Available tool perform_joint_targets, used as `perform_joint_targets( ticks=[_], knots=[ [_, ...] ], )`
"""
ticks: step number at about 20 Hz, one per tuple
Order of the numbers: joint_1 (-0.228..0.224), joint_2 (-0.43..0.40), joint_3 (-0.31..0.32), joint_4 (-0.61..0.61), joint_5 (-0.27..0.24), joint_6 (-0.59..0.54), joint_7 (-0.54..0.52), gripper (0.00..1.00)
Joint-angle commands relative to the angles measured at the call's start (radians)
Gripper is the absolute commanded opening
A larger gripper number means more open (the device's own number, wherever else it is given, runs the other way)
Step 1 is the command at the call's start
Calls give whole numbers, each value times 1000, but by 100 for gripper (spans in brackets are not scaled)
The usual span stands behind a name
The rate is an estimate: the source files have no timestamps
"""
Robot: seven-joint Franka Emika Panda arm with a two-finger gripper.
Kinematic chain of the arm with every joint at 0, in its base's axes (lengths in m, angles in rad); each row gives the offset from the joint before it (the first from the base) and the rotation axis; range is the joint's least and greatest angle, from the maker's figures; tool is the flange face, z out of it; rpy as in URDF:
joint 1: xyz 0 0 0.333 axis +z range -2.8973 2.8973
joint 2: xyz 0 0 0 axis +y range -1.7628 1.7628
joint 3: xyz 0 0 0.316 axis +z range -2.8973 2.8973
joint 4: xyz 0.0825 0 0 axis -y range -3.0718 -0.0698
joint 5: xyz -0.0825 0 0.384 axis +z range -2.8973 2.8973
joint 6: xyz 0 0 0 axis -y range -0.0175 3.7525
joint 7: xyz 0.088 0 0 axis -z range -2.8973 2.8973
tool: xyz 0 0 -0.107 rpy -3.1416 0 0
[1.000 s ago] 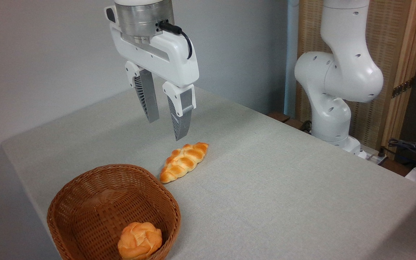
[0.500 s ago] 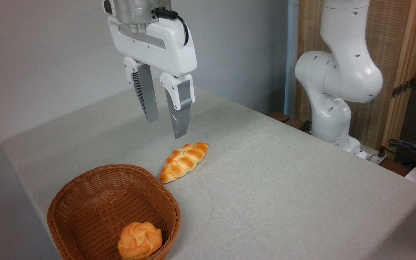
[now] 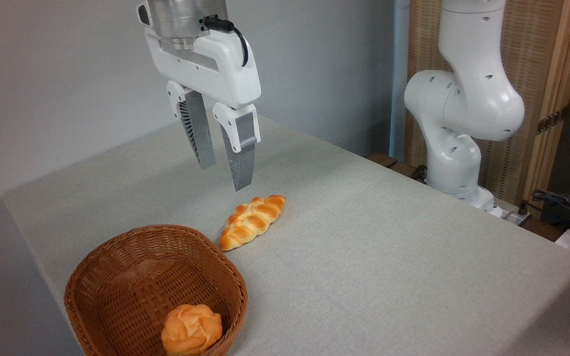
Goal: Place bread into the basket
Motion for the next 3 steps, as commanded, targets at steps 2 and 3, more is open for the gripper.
perform_joint_targets(
  ticks=[2,3],
  knots=[
    [1,5,4,21,12,-28,-1,100],
    [1,5,4,21,12,-28,-4,100]
  ],
)
